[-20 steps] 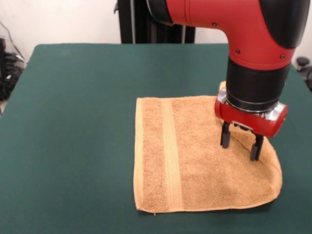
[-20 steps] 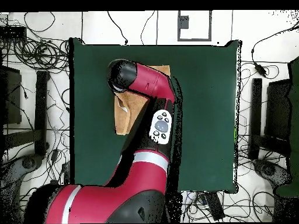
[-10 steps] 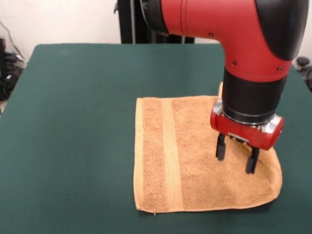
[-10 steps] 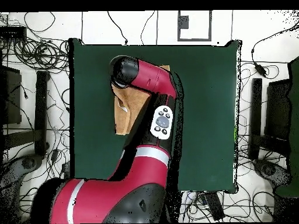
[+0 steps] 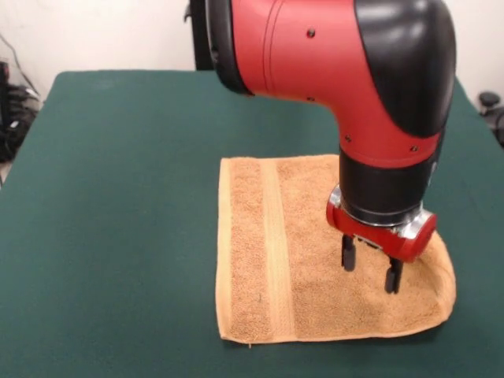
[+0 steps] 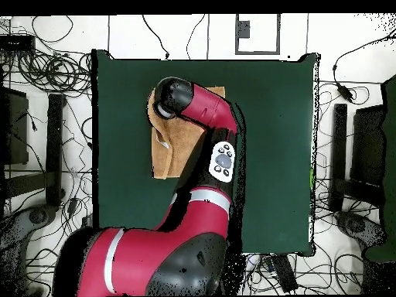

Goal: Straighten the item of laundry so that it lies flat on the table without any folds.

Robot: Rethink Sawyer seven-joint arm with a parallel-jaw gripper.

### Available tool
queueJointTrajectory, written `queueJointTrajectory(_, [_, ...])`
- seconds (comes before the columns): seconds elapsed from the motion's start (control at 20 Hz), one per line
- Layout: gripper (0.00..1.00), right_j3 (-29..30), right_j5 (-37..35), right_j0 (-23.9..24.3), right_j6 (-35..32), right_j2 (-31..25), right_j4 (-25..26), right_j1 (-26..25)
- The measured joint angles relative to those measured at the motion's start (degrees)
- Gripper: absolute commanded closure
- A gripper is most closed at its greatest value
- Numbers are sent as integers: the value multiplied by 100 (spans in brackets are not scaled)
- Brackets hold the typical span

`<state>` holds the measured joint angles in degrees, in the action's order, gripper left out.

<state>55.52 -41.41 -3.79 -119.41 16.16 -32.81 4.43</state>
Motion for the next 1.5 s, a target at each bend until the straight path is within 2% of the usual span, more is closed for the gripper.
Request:
queueJointTrajectory(0.95, [0,706,18,-3,0,-439,-634,173])
queueJointTrajectory(1.5, [0,1104,135,-65,-26,-817,-1300,258])
